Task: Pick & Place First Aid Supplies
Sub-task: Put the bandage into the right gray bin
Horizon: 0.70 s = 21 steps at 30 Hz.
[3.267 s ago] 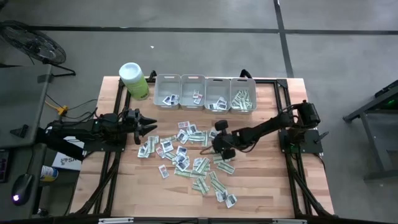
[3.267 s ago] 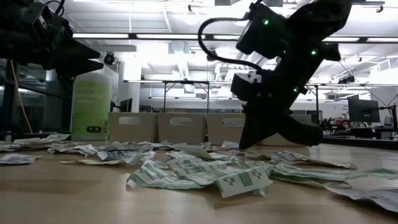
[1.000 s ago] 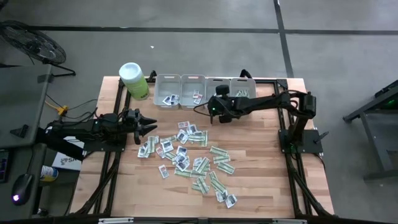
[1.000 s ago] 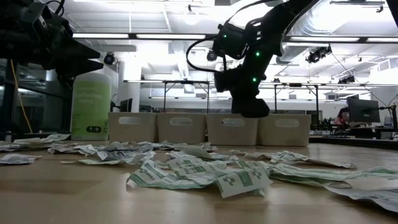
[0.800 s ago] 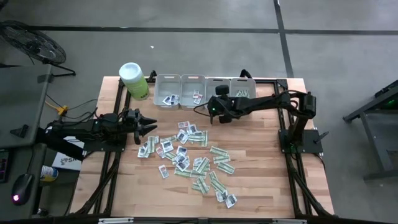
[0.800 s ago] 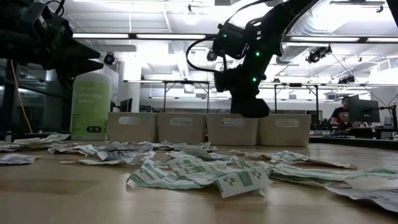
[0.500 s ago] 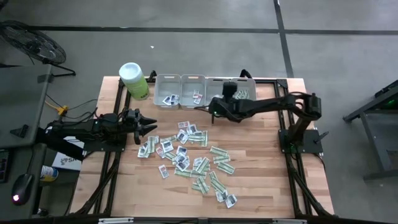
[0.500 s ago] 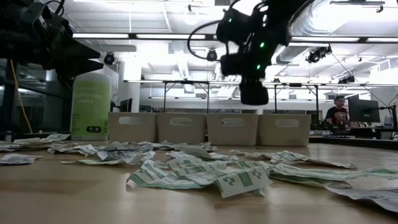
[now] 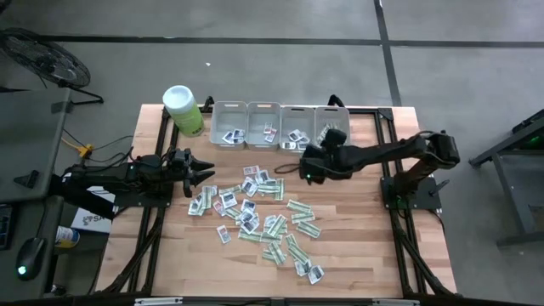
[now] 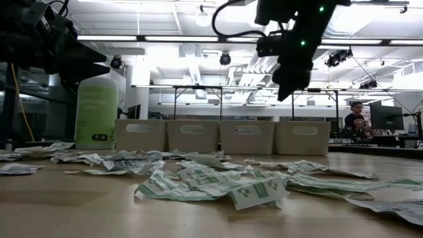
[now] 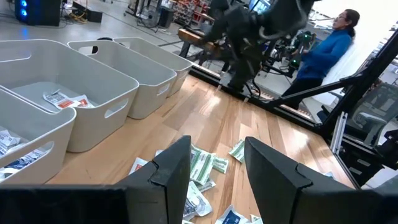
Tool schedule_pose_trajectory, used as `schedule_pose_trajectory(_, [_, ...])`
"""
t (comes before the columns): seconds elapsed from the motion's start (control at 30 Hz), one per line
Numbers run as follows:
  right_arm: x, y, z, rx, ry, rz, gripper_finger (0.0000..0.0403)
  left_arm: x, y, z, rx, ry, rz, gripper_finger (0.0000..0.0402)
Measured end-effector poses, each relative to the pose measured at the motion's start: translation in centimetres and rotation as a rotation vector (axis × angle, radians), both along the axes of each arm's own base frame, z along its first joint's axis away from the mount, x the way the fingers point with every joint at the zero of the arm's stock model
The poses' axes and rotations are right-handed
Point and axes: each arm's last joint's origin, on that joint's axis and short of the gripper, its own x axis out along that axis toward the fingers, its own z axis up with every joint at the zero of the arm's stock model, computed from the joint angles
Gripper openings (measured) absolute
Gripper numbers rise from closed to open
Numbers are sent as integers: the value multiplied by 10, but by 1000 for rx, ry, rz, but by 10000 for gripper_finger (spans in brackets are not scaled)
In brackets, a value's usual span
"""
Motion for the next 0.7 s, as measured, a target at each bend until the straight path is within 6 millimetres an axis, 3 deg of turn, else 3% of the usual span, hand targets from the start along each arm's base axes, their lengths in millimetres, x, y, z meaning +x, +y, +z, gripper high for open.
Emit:
schedule_pose_trajectory(0.27, [4,29,-5,246,70,260,129,0,0,0,0,0,0,150])
schedule_pose_trajectory(0.53, [20,58,-6,356,164,904,127,0,0,0,0,0,0,150])
schedule_pose_trajectory(0.7, [37,66,-17,337,135,1098,124,0,0,0,0,0,0,150])
